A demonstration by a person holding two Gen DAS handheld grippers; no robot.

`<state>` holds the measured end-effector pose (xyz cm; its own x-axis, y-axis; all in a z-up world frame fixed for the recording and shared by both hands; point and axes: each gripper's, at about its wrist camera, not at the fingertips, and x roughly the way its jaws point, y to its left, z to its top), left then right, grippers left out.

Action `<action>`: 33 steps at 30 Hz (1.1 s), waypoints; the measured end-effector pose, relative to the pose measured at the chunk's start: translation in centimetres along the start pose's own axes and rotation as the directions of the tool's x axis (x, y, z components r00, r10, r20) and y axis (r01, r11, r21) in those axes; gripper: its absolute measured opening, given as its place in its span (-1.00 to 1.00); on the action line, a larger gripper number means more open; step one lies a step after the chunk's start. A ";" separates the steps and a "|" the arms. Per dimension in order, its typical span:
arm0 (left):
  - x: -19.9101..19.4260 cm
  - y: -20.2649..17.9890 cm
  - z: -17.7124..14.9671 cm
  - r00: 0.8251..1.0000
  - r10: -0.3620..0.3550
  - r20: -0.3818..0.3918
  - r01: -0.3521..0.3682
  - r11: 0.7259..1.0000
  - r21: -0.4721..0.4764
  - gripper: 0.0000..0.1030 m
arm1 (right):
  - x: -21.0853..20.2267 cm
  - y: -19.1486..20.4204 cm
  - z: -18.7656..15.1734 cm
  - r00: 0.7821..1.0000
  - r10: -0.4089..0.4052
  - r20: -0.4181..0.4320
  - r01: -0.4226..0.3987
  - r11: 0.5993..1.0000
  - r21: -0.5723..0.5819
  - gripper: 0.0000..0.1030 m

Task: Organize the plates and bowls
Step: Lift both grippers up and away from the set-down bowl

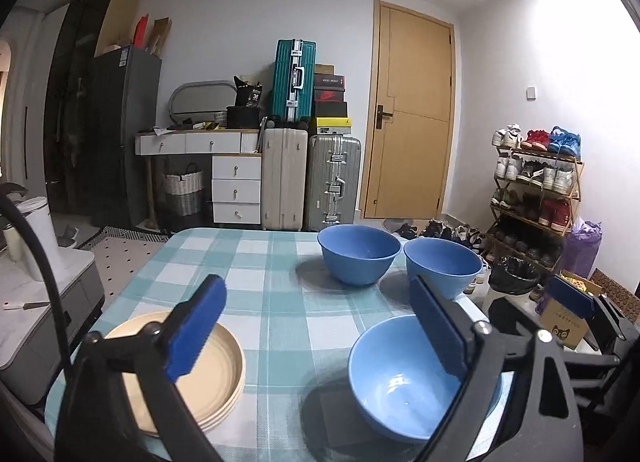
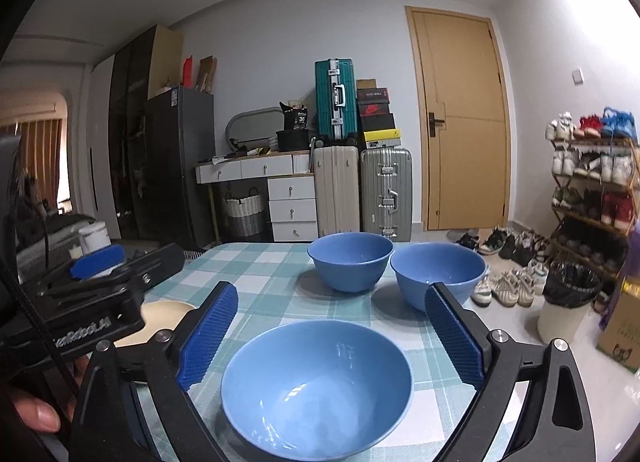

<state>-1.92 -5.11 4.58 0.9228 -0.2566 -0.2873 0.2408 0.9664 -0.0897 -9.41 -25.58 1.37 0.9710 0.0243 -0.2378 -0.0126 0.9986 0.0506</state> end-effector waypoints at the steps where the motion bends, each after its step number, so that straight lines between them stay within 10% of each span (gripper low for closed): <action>1: 0.1 -0.1 -0.1 1.000 -0.002 -0.005 0.002 1.000 0.005 0.84 | -0.1 -0.1 0.0 1.000 0.001 -0.002 -0.001 1.000 0.012 0.90; 33: 0.8 -0.6 0.3 1.000 0.012 -0.021 -0.011 0.999 0.038 0.85 | 0.7 -1.7 0.4 0.999 0.044 0.002 -0.045 0.997 0.066 0.99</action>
<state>-1.26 -5.89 4.67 0.9192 -0.2455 -0.3079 0.2421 0.9690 -0.0499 -8.65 -27.28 1.49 0.9700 0.0686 -0.2331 -0.0400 0.9913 0.1252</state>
